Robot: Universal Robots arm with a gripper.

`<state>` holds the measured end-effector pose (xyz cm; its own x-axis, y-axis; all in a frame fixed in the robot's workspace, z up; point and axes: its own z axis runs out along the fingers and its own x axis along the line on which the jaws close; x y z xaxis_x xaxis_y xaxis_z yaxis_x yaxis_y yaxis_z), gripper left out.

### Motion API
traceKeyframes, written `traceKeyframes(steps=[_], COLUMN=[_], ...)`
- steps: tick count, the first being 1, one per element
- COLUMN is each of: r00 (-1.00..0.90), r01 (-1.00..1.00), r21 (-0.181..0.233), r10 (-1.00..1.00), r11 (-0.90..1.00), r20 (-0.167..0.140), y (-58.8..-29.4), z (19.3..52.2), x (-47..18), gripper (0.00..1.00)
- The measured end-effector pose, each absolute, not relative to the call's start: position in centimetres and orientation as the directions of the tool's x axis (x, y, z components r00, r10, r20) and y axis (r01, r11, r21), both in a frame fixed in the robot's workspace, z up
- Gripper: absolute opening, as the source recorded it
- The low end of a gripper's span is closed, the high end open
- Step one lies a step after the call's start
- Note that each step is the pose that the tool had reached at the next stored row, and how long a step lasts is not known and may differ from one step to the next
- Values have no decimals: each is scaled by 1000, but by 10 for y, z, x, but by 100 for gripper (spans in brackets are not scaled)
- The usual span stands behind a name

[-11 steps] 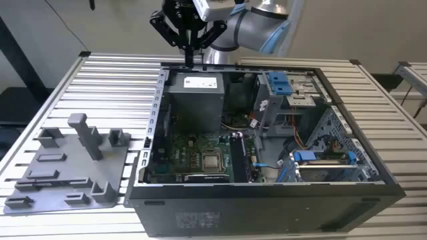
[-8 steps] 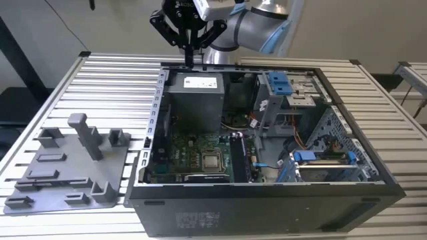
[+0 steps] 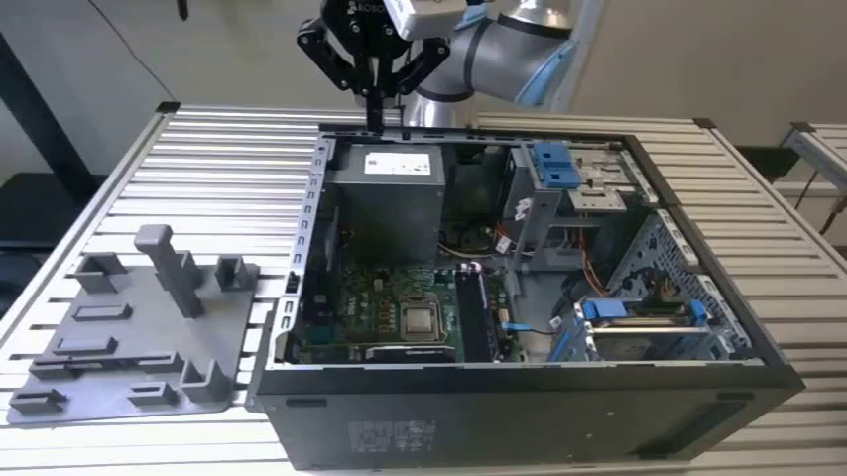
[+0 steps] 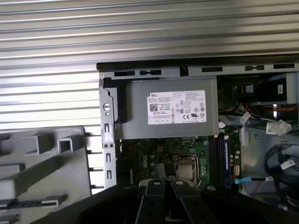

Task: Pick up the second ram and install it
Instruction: 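Reach for the second ram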

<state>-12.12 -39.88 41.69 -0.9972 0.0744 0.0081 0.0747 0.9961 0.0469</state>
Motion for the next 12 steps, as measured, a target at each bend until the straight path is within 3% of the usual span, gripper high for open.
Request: traceKeyframes(steps=[12], r00=[-997], r01=[75], r21=[47], r10=[74], r11=[996], r20=[10], y=[-400], z=[416], x=[-136], gripper=[11])
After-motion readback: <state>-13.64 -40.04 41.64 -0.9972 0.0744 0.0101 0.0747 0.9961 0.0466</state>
